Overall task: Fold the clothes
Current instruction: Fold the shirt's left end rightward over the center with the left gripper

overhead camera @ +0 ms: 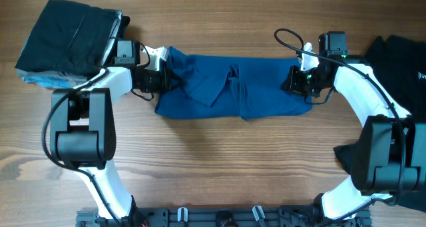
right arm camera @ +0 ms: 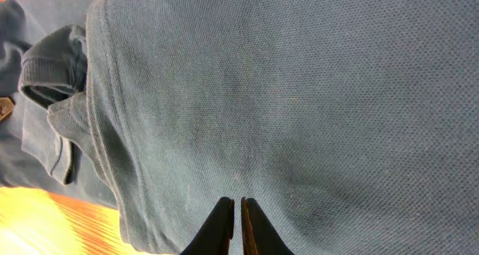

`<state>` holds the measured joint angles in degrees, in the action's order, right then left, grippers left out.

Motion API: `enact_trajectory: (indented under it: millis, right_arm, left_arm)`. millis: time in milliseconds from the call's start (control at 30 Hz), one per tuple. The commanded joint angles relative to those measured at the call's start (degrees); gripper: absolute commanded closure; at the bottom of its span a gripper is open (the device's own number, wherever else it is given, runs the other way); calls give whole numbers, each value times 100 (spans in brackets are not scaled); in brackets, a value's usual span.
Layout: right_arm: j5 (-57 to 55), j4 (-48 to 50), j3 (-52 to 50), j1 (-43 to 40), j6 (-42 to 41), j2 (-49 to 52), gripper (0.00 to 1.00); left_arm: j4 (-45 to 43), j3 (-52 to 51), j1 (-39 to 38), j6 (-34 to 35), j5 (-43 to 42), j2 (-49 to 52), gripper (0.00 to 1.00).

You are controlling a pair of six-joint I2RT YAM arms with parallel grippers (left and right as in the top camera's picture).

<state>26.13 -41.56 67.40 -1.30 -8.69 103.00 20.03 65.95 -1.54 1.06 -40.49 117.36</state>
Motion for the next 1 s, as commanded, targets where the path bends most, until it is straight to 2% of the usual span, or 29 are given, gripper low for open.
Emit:
enact_trajectory:
  millis: [0, 67, 100, 167, 267, 333, 633, 767, 967]
  right_arm:
    - [94, -35, 9, 9, 101, -155, 93]
    - [74, -118, 9, 2, 114, -251, 94]
    - [59, -146, 11, -63, 118, -387, 94]
    - [-79, -157, 9, -212, 98, -562, 94]
    - [-168, -153, 11, -564, 94, -765, 94]
    - [-166, -153, 9, -870, 0, -798, 94]
    - [-164, -107, 11, -1513, -195, -798, 94]
    - [-164, -109, 9, -1513, -195, -798, 94]
    - [-164, -127, 9, -1513, -195, -798, 95]
  left_arm:
    - [629, -256, -48, 61, 557, 503, 86]
    - [1508, 243, 122, 59, 798, 284, 93]
    - [2240, 684, 195, 39, 1335, 87, 96]
    - [3082, 1268, 214, -236, 1759, -133, 96]
    - [3978, 2203, 146, -225, 1912, -437, 96]
    - [4253, 2667, -74, -142, 1886, -616, 96]
    - [3499, 2855, -2000, 999, 1770, -774, 96]
    - [2955, 2855, -2951, 1620, 2728, -708, 96]
    - [2000, 2855, -3738, 1832, 3084, -52, 96]
